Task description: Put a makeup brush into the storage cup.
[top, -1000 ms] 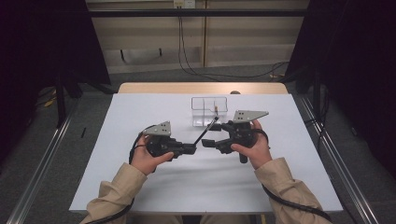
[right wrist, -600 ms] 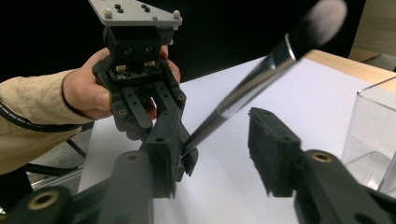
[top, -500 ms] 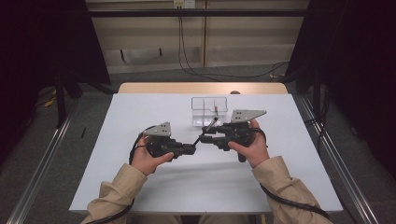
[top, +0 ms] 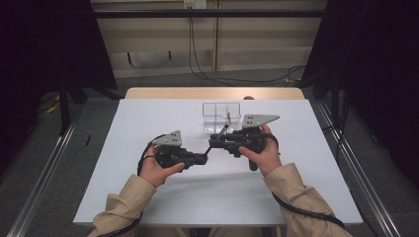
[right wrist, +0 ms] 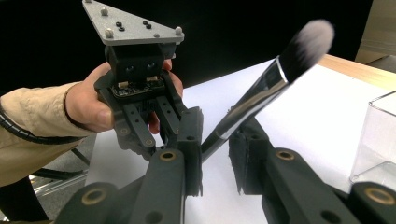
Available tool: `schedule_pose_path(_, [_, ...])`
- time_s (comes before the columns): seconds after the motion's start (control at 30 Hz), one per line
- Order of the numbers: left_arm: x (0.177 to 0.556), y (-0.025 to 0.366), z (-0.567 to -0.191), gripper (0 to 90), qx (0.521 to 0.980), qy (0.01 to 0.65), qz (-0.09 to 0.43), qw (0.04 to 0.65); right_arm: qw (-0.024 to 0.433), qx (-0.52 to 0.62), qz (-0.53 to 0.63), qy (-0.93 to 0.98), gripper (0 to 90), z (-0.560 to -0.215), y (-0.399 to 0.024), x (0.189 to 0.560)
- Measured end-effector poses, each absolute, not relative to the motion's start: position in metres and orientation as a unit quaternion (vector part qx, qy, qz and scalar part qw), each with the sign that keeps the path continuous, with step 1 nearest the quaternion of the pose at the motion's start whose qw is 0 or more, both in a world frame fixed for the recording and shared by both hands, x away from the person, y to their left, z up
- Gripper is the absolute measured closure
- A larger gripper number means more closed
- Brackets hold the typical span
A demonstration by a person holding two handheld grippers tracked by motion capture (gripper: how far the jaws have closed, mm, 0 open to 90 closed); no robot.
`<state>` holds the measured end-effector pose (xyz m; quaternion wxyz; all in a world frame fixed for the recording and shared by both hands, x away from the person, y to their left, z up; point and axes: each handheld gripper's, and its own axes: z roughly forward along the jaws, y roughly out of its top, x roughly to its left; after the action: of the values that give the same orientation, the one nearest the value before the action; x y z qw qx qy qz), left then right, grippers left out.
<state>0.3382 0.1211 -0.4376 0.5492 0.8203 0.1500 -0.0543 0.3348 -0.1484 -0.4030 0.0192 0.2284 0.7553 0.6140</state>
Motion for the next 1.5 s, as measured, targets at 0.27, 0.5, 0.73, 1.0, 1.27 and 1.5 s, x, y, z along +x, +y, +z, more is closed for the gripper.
schedule_pose_path(0.27, [0.339, 0.117, -0.44, 84.3, 0.826, 0.144, -0.047, 0.543, 0.008, 0.232, 0.617, 0.752, 79.2, -0.405, -0.148, 0.336])
schedule_pose_path(0.5, [0.339, 0.109, -0.443, 84.1, 0.825, 0.141, -0.044, 0.546, 0.001, 0.239, 0.621, 0.747, 82.0, -0.405, -0.149, 0.335])
schedule_pose_path(0.73, [0.339, 0.103, -0.445, 83.7, 0.824, 0.139, -0.045, 0.547, -0.009, 0.242, 0.629, 0.738, 83.9, -0.406, -0.152, 0.333])
schedule_pose_path(1.0, [0.338, 0.096, -0.445, 83.6, 0.821, 0.137, -0.052, 0.551, -0.006, 0.241, 0.632, 0.737, 84.2, -0.406, -0.155, 0.33])
schedule_pose_path(1.27, [0.339, 0.09, -0.447, 83.6, 0.819, 0.137, -0.058, 0.554, -0.003, 0.247, 0.634, 0.733, 84.4, -0.407, -0.156, 0.329])
schedule_pose_path(1.5, [0.34, 0.086, -0.448, 83.2, 0.816, 0.134, -0.065, 0.559, -0.003, 0.25, 0.636, 0.73, 84.4, -0.406, -0.157, 0.33])
